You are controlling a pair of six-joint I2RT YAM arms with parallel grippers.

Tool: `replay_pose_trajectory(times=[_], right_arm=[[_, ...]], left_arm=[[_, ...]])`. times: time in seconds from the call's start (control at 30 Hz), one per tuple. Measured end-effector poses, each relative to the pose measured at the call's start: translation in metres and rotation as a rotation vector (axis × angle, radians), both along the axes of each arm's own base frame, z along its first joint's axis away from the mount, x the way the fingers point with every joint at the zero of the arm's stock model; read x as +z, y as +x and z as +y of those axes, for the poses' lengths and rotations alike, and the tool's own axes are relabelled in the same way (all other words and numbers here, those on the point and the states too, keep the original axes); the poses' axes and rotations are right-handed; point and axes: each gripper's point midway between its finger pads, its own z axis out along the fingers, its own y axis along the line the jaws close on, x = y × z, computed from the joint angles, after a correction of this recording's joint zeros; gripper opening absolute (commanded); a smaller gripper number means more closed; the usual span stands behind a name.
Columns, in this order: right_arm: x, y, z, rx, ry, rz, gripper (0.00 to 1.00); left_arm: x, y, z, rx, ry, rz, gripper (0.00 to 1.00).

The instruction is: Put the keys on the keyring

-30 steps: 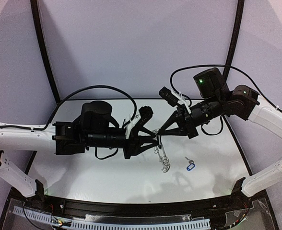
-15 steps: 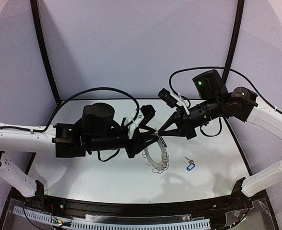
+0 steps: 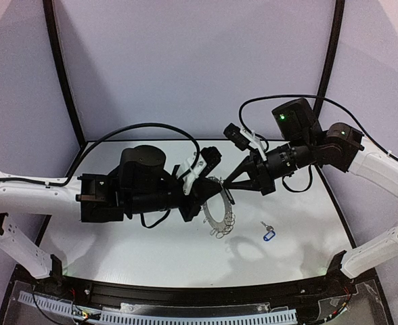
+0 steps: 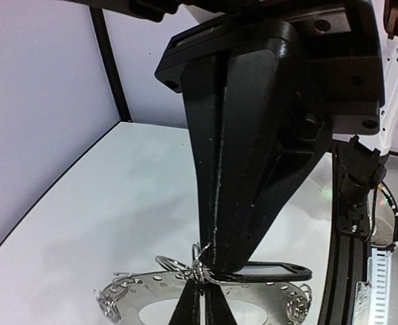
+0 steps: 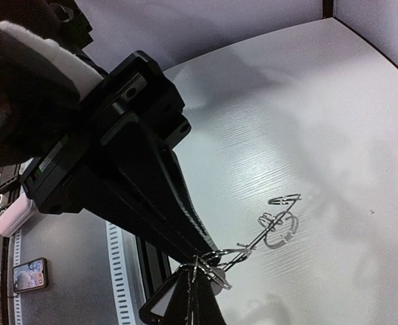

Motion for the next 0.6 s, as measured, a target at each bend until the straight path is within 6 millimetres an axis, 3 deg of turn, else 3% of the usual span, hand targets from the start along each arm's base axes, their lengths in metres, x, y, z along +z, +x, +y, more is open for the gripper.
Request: replay_pose_trajectory(times=[0.3, 0.6], right_arm=[[-0.003, 0.005, -0.001, -0.064, -0.018, 0.026, 0.0], [-0.017, 0.009, -0.011, -0.189, -0.114, 0.149, 0.0]], left_arm=[[-0.001, -0.004, -0.001, -0.003, 0.052, -0.073, 0.01], [-0.018, -0.015, 0.001, -0.028, 0.146, -0.185, 0.01]])
